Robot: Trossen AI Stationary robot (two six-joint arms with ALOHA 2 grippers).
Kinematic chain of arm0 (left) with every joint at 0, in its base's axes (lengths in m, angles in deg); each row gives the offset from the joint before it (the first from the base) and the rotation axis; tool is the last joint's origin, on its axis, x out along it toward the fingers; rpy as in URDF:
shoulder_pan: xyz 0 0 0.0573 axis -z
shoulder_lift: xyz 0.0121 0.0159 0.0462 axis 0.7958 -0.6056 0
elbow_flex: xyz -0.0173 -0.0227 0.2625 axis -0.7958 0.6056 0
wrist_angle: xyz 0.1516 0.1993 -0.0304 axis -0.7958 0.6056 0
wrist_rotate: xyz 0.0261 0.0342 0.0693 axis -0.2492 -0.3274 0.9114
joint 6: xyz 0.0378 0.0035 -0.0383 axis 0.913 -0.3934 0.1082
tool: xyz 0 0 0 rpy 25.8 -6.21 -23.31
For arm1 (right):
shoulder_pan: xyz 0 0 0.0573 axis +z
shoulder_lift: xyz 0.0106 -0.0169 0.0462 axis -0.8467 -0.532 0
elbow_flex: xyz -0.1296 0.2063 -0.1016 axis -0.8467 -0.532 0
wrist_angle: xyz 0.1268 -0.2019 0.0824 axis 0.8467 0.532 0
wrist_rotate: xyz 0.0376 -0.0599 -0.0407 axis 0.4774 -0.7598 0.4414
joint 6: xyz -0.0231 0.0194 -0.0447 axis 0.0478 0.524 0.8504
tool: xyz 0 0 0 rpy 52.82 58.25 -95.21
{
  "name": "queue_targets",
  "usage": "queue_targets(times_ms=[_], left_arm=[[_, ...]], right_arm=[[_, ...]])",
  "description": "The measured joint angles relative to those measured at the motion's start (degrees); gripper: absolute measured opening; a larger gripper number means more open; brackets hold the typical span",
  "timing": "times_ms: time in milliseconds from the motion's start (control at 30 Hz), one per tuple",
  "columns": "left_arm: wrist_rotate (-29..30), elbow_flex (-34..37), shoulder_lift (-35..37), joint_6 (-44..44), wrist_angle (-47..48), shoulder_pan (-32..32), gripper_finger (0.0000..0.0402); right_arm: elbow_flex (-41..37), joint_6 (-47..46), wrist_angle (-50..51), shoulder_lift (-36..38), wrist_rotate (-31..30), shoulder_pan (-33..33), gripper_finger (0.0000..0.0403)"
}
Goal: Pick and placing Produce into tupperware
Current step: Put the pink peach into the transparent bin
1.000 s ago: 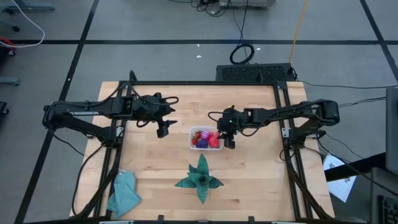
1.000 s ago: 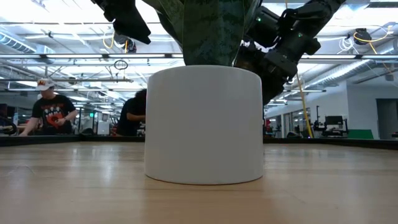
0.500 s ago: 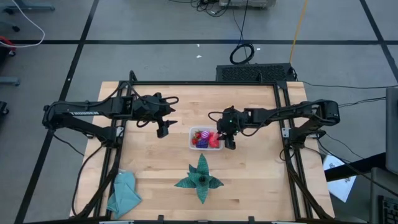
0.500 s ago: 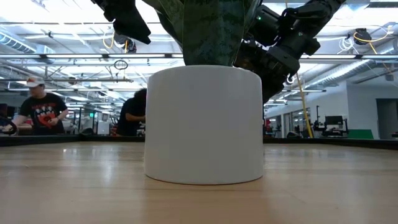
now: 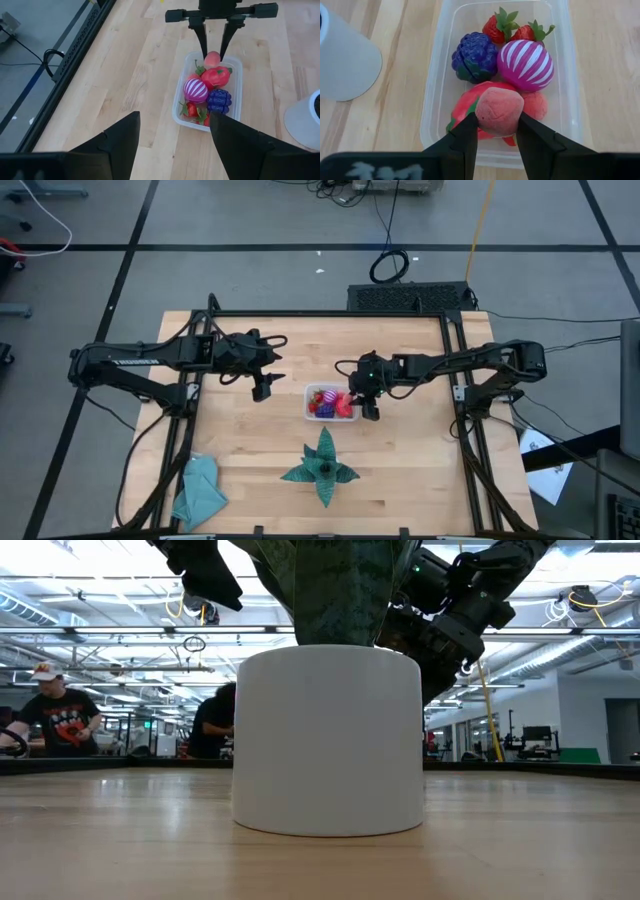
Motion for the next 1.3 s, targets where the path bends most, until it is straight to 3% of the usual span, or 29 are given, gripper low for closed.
queue_targets(times_ms=[867, 1300], left_arm=[[0.0, 0.0, 0.0, 0.0, 0.0, 0.0, 0.0244], [0.0, 0.0, 0.0, 0.0, 0.0, 0.0, 0.0244]], right_arm=[[0.0, 2.9, -0.6, 0.0, 0.0, 1.0, 0.0112], [0.1, 4.5, -4.4, -4.4, 0.1, 1.6, 0.0112]])
